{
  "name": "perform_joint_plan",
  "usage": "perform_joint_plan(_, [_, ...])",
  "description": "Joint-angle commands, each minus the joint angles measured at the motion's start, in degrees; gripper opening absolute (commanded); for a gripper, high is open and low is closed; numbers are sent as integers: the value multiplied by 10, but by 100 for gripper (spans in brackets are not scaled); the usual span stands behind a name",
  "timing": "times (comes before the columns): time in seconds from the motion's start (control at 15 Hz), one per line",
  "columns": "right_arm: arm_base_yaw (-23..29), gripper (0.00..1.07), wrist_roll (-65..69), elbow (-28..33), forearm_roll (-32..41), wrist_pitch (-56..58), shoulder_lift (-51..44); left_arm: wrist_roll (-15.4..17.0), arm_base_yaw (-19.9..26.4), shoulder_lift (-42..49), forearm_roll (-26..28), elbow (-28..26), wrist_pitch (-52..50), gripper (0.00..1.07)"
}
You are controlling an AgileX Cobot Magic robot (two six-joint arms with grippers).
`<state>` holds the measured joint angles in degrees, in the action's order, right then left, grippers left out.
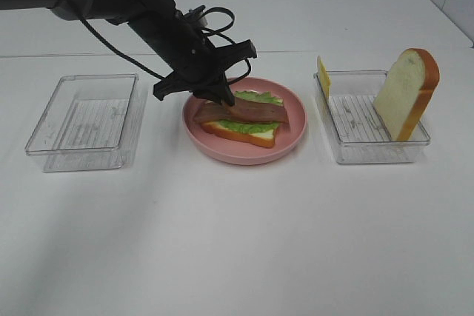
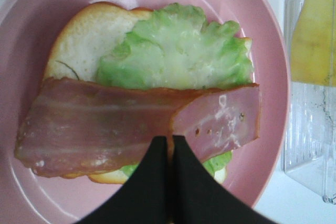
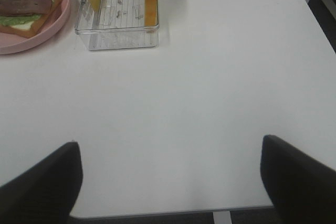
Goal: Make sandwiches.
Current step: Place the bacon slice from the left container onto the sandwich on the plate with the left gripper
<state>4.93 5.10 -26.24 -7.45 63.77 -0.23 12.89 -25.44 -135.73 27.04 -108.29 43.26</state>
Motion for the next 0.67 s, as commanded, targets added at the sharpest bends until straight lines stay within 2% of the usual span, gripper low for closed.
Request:
perform_joint_plan(0.07, [-2,90,-2,0,1,-1,-16,5,-3,4,-2,-3,-23,1])
perform_joint_plan(0.13, [-2,90,-2,0,1,-1,-16,5,-3,4,-2,-3,-25,6])
perform_joint_plan(0.2, [-2,90,-2,0,1,-1,-16,5,-3,4,-2,-3,-25,21])
perform_joint_plan(0.27, [-2,90,-2,0,1,-1,-16,5,-3,4,-2,-3,-26,54])
perform_joint_plan(0.33, [-2,90,-2,0,1,-1,-16,2,-3,4,-2,-3,-28,79])
perform_joint_plan(0.47, [-2,90,-2,0,1,-1,-16,-6,-3,5,-2,-3,-28,97])
perform_joint_plan(0.67, [-2,90,-2,0,1,-1,-16,-32,-3,5,-11,-33,41,98])
